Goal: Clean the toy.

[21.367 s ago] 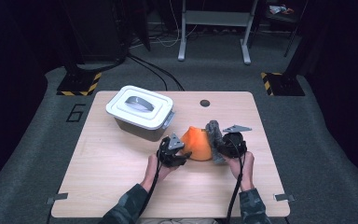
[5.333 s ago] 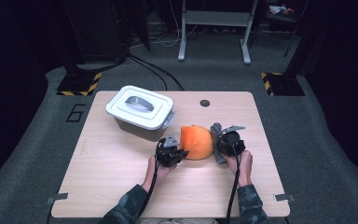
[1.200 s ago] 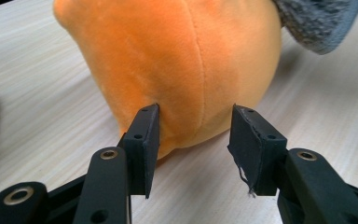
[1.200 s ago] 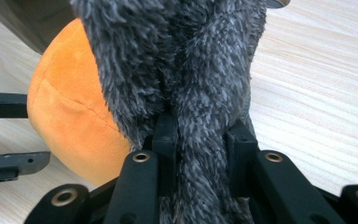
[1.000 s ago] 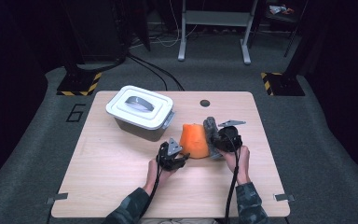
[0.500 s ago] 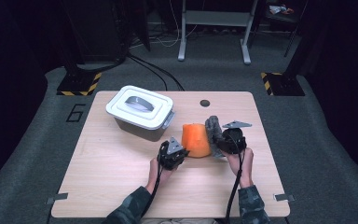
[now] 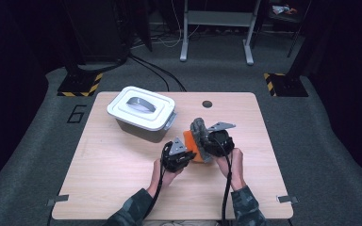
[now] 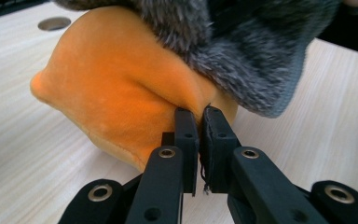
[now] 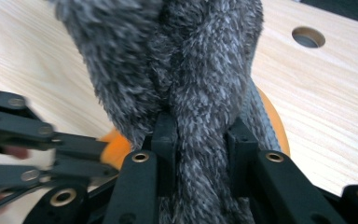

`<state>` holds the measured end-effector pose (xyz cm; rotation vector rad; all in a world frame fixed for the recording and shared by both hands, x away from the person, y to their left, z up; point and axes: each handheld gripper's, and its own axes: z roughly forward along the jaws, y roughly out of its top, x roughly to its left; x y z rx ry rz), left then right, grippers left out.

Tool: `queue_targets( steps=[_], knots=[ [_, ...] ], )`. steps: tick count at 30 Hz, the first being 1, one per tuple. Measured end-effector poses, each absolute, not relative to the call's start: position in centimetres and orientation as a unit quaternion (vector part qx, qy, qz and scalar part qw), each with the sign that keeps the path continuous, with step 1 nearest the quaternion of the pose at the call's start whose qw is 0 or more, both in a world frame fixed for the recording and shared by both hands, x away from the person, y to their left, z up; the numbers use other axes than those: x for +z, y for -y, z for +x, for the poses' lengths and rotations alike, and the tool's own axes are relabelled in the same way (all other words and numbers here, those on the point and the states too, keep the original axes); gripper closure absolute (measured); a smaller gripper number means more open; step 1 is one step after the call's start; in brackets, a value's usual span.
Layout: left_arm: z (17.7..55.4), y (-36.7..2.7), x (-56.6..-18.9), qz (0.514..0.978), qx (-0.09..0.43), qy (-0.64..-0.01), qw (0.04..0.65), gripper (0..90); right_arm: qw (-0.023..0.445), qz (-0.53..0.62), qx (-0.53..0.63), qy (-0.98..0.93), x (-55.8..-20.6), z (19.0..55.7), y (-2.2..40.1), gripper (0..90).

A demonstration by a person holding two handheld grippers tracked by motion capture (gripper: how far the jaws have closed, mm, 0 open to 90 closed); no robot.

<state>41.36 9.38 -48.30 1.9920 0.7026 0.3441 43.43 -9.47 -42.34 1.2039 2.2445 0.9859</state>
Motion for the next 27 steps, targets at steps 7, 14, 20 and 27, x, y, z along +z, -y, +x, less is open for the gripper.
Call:
queue_targets(
  steps=[7, 14, 20, 27],
  knots=[
    [41.8, -10.2, -49.0, 0.813, 0.136, -0.298, 0.481, 85.4, 0.193, 0.437, 0.362, -0.8, -43.2, 43.9, 9.8, 70.2],
    [41.9, -10.4, -49.1, 0.814, 0.135, -0.3, 0.479, 85.2, 0.201, 0.439, 0.36, -0.798, -43.3, 44.0, 10.6, 70.2],
    [42.0, -10.6, -49.4, 0.809, 0.129, -0.31, 0.482, 85.3, 0.208, 0.456, 0.354, -0.79, -43.6, 44.2, 11.7, 70.1],
    [42.0, -10.8, -49.6, 0.809, 0.131, -0.312, 0.481, 85.2, 0.202, 0.479, 0.344, -0.782, -44.0, 44.5, 13.1, 69.9]
  ],
)
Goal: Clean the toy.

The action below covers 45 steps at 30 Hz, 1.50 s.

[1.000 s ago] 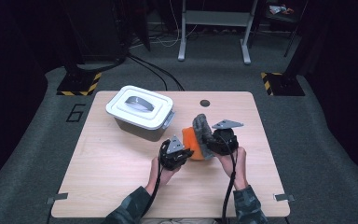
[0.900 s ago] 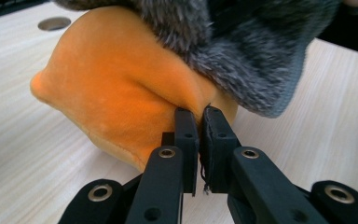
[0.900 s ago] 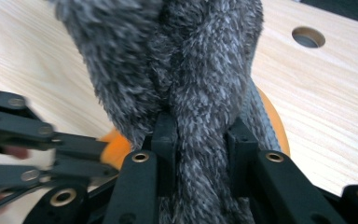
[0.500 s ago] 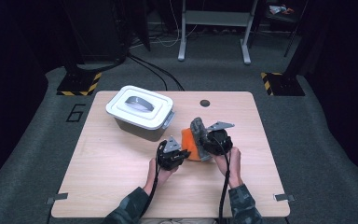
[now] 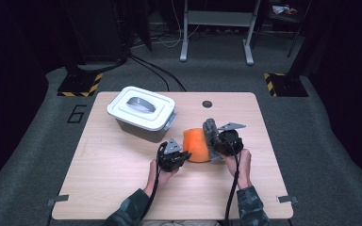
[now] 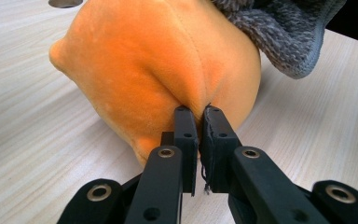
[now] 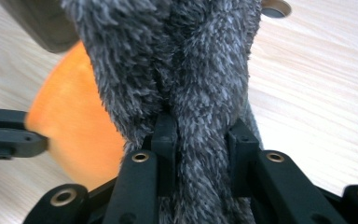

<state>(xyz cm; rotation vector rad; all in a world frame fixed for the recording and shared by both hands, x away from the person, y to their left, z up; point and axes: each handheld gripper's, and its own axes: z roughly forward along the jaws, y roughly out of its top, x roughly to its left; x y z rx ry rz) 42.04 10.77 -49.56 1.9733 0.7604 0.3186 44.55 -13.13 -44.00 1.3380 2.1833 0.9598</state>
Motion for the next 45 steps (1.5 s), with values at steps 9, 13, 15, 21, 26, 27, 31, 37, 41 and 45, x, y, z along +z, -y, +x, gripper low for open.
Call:
queue_targets(
  steps=[9, 13, 15, 21, 26, 27, 31, 37, 41, 45],
  knots=[
    [42.1, -10.8, -49.7, 0.808, 0.131, -0.314, 0.482, 85.1, 0.208, 0.506, 0.317, -0.775, -45.2, 45.3, 14.8, 69.9],
    [42.3, -11.0, -49.8, 0.803, 0.133, -0.323, 0.482, 85.0, 0.192, 0.527, 0.293, -0.774, -46.9, 46.1, 15.6, 70.1],
    [42.2, -11.0, -49.9, 0.802, 0.13, -0.325, 0.484, 85.0, 0.186, 0.534, 0.277, -0.777, -48.1, 46.5, 15.7, 70.1],
    [42.3, -11.1, -50.0, 0.804, 0.133, -0.324, 0.48, 84.9, 0.172, 0.544, 0.269, -0.776, -49.3, 46.8, 16.0, 70.2],
    [42.4, -11.2, -50.0, 0.802, 0.127, -0.33, 0.481, 84.7, 0.204, 0.535, 0.286, -0.768, -46.7, 45.8, 16.4, 71.0],
    [42.4, -11.2, -49.9, 0.804, 0.128, -0.326, 0.481, 84.6, 0.208, 0.532, 0.292, -0.767, -46.1, 45.6, 16.3, 71.0],
    [42.2, -11.1, -49.8, 0.805, 0.127, -0.324, 0.481, 84.4, 0.228, 0.498, 0.325, -0.771, -42.9, 44.2, 14.9, 70.9],
    [42.2, -11.0, -49.6, 0.803, 0.127, -0.321, 0.486, 84.4, 0.23, 0.441, 0.343, -0.797, -40.9, 43.6, 10.7, 70.4],
    [42.0, -10.6, -49.5, 0.805, 0.13, -0.315, 0.485, 84.4, 0.218, 0.418, 0.341, -0.813, -41.3, 43.8, 8.1, 70.1],
    [41.9, -10.7, -49.7, 0.804, 0.129, -0.318, 0.485, 84.2, 0.224, 0.421, 0.33, -0.815, -42.2, 44.3, 7.8, 70.2]
  ],
)
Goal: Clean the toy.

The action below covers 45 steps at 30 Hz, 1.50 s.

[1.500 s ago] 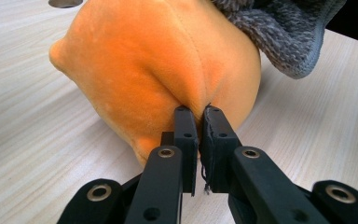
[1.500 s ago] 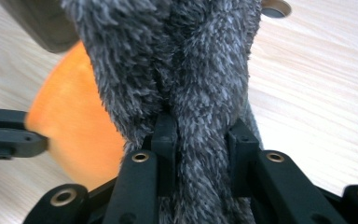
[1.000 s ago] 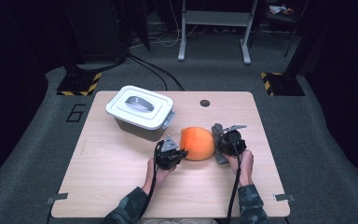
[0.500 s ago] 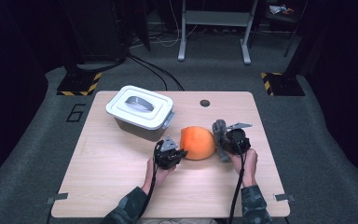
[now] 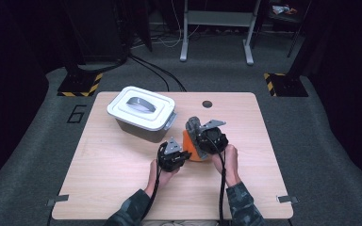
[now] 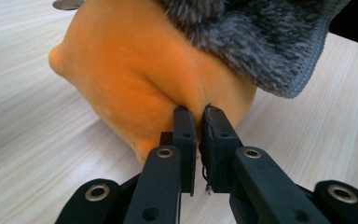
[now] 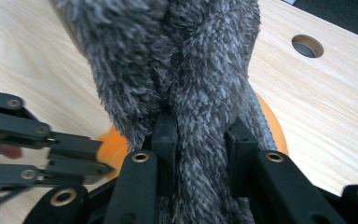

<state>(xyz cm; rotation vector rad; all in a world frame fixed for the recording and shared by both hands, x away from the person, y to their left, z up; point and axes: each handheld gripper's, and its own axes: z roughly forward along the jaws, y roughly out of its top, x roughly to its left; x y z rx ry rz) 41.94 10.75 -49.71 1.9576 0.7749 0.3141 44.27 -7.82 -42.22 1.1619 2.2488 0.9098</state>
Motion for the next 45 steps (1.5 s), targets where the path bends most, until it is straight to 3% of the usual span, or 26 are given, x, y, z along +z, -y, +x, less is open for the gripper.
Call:
queue_targets(
  steps=[21, 34, 41, 45],
  knots=[
    [42.2, -10.7, -49.8, 0.803, 0.127, -0.323, 0.485, 84.2, 0.246, 0.502, 0.281, -0.78, -44.4, 45.0, 14.0, 69.8],
    [42.3, -11.0, -50.1, 0.796, 0.124, -0.335, 0.488, 84.1, 0.205, 0.544, 0.254, -0.773, -49.3, 46.7, 16.2, 69.5],
    [42.3, -11.3, -50.0, 0.799, 0.117, -0.334, 0.487, 83.9, 0.24, 0.533, 0.287, -0.759, -45.7, 45.1, 16.5, 70.2],
    [42.3, -11.2, -50.0, 0.796, 0.12, -0.335, 0.49, 83.2, 0.25, 0.485, 0.333, -0.769, -42.3, 43.6, 14.4, 70.3]
  ],
)
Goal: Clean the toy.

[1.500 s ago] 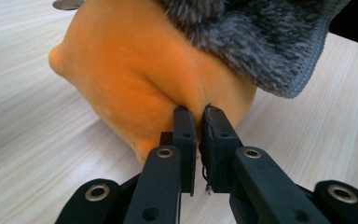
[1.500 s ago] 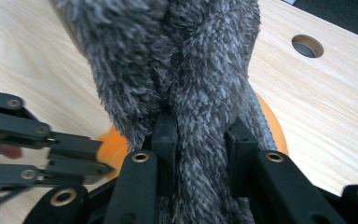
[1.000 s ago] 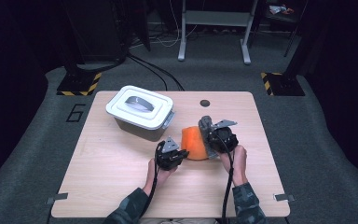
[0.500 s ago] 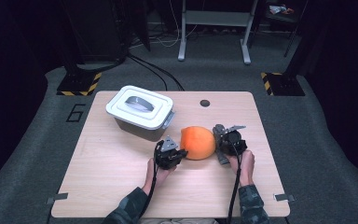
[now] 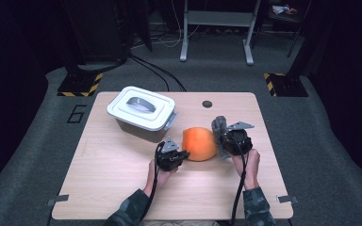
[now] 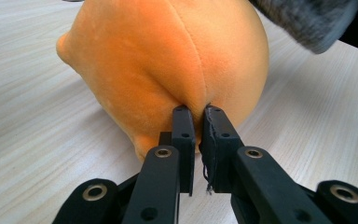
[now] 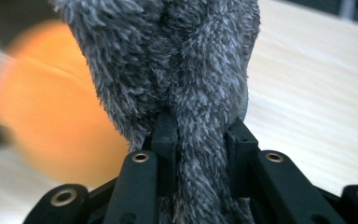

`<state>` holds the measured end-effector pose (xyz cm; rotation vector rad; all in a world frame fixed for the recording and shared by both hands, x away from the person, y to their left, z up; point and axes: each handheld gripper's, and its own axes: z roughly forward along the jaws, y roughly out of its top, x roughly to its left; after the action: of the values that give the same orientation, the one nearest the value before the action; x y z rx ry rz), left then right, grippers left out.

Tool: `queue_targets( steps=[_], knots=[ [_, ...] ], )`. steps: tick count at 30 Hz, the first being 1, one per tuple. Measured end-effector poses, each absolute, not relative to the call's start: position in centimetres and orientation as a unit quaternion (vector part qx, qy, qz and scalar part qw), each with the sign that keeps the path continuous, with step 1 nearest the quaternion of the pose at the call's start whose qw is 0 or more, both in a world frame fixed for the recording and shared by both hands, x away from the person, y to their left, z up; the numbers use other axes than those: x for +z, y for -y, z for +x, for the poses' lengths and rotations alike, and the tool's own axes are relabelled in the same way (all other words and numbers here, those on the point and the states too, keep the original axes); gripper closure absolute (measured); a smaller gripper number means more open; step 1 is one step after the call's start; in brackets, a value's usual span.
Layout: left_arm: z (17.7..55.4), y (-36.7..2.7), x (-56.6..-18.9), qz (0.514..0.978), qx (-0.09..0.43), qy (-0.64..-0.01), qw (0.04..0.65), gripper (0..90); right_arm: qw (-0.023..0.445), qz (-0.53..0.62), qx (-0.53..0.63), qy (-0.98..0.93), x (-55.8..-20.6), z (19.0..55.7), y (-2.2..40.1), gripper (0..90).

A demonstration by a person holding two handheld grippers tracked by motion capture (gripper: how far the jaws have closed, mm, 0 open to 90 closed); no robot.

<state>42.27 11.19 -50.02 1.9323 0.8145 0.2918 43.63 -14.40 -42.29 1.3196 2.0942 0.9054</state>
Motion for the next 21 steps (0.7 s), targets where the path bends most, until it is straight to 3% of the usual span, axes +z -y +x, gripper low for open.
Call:
queue_targets(
  steps=[6, 12, 17, 21],
  knots=[
    [42.4, -11.4, -50.0, 0.794, 0.11, -0.336, 0.495, 81.0, 0.232, 0.47, 0.303, -0.796, -43.2, 44.2, 11.9, 70.9],
    [42.3, -12.0, -49.8, 0.784, 0.108, -0.348, 0.503, 66.0, 0.227, 0.482, 0.304, -0.79, -43.8, 44.9, 12.4, 70.9],
    [42.2, -11.7, -50.0, 0.793, 0.137, -0.351, 0.479, 53.4, 0.224, 0.484, 0.306, -0.788, -43.9, 45.3, 12.5, 70.9],
    [42.5, -11.2, -50.3, 0.797, 0.139, -0.356, 0.467, 48.7, 0.218, 0.494, 0.306, -0.784, -44.1, 45.6, 12.6, 70.9]
  ],
)
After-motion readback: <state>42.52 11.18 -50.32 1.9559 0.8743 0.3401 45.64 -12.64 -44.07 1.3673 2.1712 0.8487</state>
